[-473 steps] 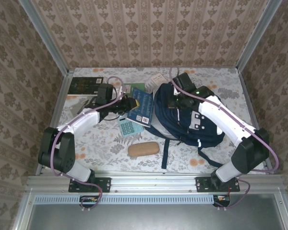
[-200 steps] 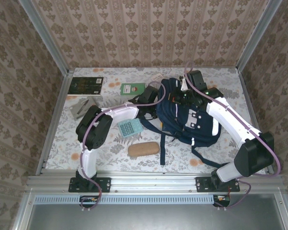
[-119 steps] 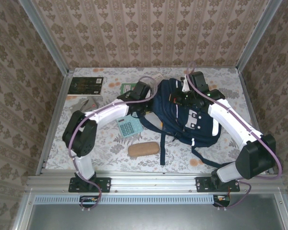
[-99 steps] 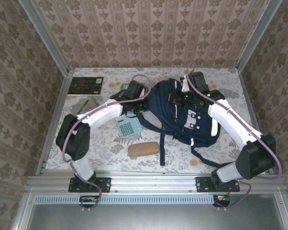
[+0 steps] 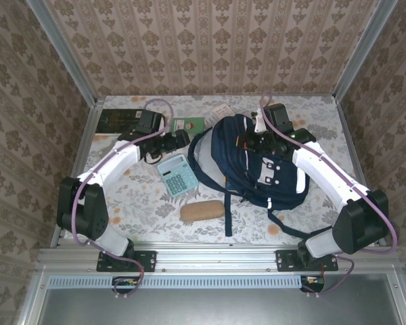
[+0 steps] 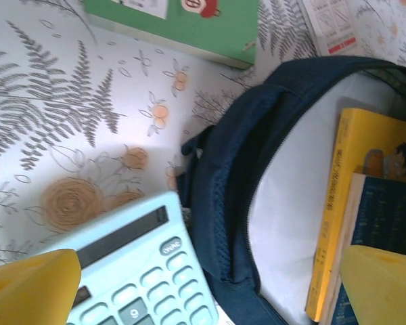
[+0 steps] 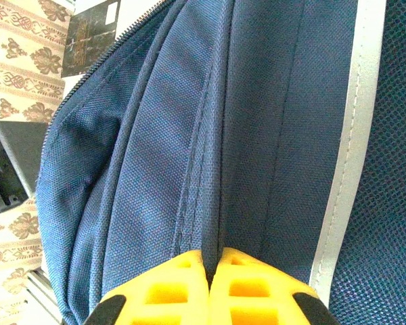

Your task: Pack the student bag

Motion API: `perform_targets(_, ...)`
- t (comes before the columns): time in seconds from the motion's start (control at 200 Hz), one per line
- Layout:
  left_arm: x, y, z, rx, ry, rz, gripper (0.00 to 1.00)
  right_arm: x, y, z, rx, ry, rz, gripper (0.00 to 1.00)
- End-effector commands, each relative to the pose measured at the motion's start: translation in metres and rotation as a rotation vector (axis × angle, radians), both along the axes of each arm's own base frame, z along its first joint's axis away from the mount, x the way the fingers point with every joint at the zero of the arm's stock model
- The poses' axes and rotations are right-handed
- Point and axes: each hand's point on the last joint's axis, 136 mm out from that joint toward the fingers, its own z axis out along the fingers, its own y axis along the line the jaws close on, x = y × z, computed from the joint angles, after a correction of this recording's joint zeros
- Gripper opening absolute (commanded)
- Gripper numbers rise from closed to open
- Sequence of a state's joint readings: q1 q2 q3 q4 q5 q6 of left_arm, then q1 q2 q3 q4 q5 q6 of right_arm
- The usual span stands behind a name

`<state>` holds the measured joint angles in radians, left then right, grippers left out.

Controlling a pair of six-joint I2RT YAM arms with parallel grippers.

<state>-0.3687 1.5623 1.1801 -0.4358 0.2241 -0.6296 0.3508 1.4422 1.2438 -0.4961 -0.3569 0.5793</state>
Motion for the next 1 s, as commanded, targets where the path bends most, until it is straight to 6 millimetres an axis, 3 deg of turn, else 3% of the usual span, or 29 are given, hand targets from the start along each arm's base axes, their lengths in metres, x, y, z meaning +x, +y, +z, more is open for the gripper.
perform_targets(0.0, 0.001, 0.019, -0.009, 0.027, 0.028, 0.007, 0.99, 0.004, 0.002, 0.03, 0.02, -0.102, 0.034, 0.0)
perform_targets(0.225, 0.043, 0.058, -0.006, 0.05, 0.026, 0.123, 0.98, 0.006, 0.004, 0.029, 0.026, -0.103, 0.043, 0.0)
perform_targets(0.595, 0.174, 0.118, -0.001, 0.007, -0.088, 0.308, 0.93, 0.006, 0.008, 0.032, 0.057, -0.096, 0.047, 0.0)
perform_targets(0.81, 0.23, 0.137, -0.032, -0.006, -0.082, 0.385, 0.91, 0.006, 0.007, 0.034, 0.064, -0.098, 0.03, 0.0)
perform_targets(1.0, 0.251, 0.148, -0.067, 0.008, 0.004, 0.442, 0.9, 0.003, 0.004, 0.035, 0.058, -0.097, 0.016, 0.0)
